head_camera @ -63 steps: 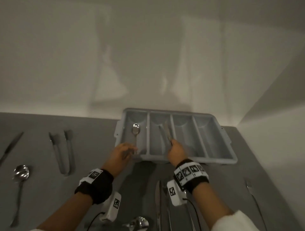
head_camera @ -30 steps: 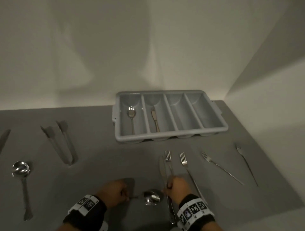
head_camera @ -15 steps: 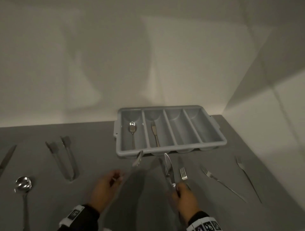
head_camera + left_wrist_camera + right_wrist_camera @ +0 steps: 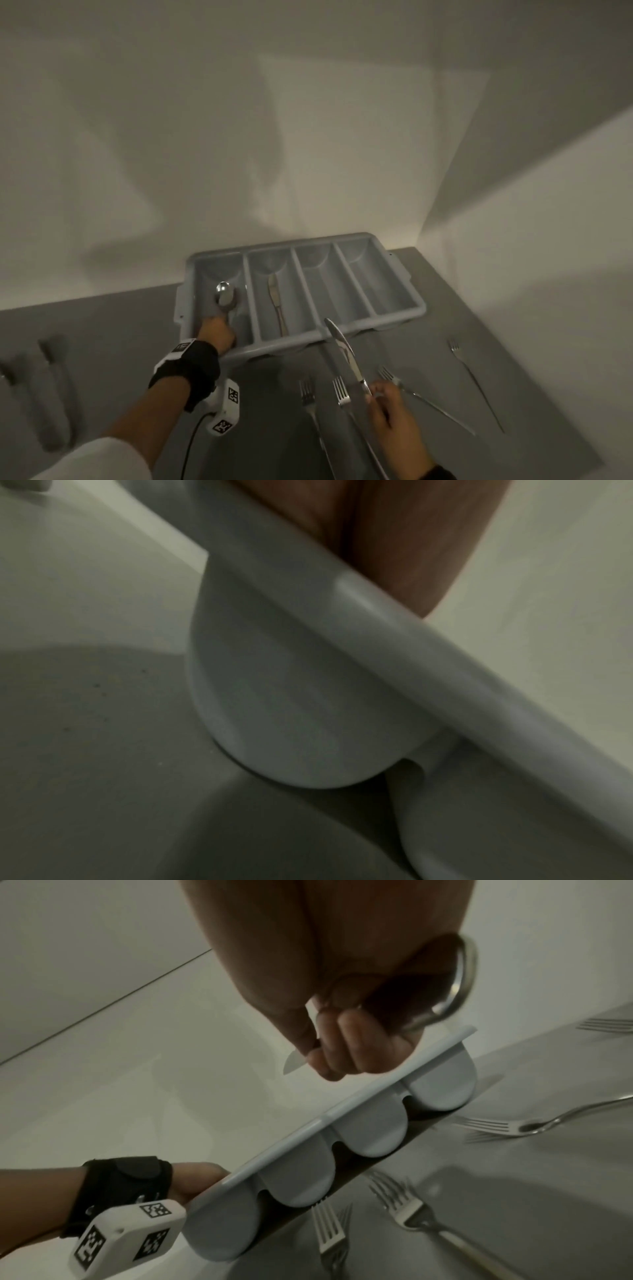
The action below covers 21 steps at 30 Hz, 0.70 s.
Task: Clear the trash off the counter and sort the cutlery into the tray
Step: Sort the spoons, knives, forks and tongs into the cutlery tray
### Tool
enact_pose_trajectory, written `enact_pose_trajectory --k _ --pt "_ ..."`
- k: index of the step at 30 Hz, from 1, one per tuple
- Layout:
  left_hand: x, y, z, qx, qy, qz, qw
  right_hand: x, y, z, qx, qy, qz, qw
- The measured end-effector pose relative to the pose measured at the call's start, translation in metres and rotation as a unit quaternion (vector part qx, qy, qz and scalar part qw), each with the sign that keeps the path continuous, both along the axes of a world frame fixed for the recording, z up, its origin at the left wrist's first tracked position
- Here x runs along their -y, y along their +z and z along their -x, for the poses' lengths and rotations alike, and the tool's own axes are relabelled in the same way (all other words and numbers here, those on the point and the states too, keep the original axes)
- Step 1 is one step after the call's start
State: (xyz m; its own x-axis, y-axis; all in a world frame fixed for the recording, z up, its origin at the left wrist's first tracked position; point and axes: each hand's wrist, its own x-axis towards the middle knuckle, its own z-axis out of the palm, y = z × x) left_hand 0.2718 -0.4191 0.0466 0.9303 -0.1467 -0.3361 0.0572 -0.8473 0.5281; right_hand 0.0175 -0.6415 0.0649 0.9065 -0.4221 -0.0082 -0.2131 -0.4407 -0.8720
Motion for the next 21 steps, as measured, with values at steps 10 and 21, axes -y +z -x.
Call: enact_pose_trajectory --k 10,21 --pt "0.004 -0.005 0.017 0.165 -0.011 0.028 0.986 -0.010 0.028 -0.084 -0.017 0.068 -0.042 0.997" --pt "0.005 0.012 0.038 0.233 -0.001 0.064 0.970 -0.063 -0.001 -0.246 -0.265 0.158 0.169 0.936"
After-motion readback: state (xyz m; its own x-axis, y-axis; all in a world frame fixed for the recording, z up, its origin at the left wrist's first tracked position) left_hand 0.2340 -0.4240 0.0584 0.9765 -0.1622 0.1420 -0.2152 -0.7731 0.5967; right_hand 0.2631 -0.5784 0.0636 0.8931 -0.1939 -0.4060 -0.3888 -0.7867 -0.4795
